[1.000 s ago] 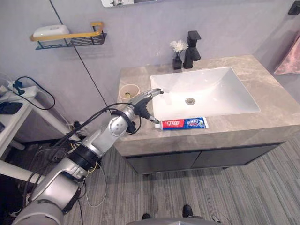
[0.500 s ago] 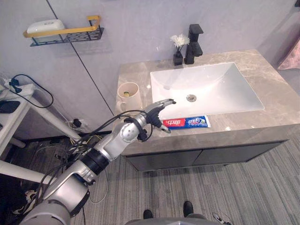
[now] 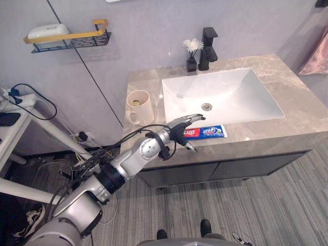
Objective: Organize washtable
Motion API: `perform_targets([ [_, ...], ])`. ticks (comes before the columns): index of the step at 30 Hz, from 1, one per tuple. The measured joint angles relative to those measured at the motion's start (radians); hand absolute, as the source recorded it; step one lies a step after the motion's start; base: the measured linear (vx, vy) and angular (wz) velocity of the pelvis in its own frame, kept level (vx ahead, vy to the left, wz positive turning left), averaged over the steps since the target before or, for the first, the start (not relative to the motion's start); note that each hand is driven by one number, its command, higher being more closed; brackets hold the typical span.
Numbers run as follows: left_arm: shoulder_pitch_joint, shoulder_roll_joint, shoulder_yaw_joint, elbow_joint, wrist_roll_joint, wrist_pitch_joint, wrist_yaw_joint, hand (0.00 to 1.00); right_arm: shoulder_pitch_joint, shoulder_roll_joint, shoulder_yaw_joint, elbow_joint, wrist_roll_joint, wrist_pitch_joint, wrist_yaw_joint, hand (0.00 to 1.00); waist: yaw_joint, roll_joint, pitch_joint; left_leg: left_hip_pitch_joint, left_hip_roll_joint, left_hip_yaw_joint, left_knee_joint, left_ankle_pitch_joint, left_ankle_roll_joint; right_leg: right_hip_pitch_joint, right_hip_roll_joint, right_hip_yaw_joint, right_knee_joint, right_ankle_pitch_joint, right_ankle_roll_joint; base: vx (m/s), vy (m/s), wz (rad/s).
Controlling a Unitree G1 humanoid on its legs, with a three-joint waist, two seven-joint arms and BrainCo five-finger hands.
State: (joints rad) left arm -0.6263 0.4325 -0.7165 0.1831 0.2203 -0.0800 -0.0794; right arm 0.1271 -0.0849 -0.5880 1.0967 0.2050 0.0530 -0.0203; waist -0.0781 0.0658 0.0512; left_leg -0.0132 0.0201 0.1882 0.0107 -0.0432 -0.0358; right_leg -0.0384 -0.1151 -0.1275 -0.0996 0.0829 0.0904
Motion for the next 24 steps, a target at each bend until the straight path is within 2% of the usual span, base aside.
perform_targets([
  [13, -0.009, -0.005, -0.031, 0.004, 0.000, 0.009, 0.001, 0.00, 0.000, 0.002, -0.004, 0.001, 0.001, 0.000, -0.001, 0.00, -0.002, -0.006, 0.004, 0.000, 0.000, 0.001, 0.001, 0.000, 0.000, -0.001, 0.000, 0.002, 0.000, 0.001, 0.001, 0.00, 0.000, 0.00],
  [17, -0.009, -0.005, -0.022, 0.071, 0.000, 0.017, 0.013, 0.00, -0.001, 0.005, -0.028, 0.000, 0.001, 0.000, -0.001, 0.00, 0.000, -0.006, 0.004, 0.001, 0.000, -0.001, -0.002, 0.000, 0.000, 0.000, 0.002, -0.001, 0.000, 0.001, 0.001, 0.00, 0.000, 0.00],
  [24, -0.006, 0.002, 0.058, 0.099, 0.001, 0.029, 0.025, 0.00, -0.001, 0.009, -0.043, 0.000, 0.001, 0.000, -0.001, 0.00, 0.001, -0.015, 0.012, 0.003, 0.000, -0.003, -0.008, 0.000, 0.000, 0.000, 0.002, -0.008, 0.000, 0.001, 0.002, 0.00, 0.000, 0.00],
])
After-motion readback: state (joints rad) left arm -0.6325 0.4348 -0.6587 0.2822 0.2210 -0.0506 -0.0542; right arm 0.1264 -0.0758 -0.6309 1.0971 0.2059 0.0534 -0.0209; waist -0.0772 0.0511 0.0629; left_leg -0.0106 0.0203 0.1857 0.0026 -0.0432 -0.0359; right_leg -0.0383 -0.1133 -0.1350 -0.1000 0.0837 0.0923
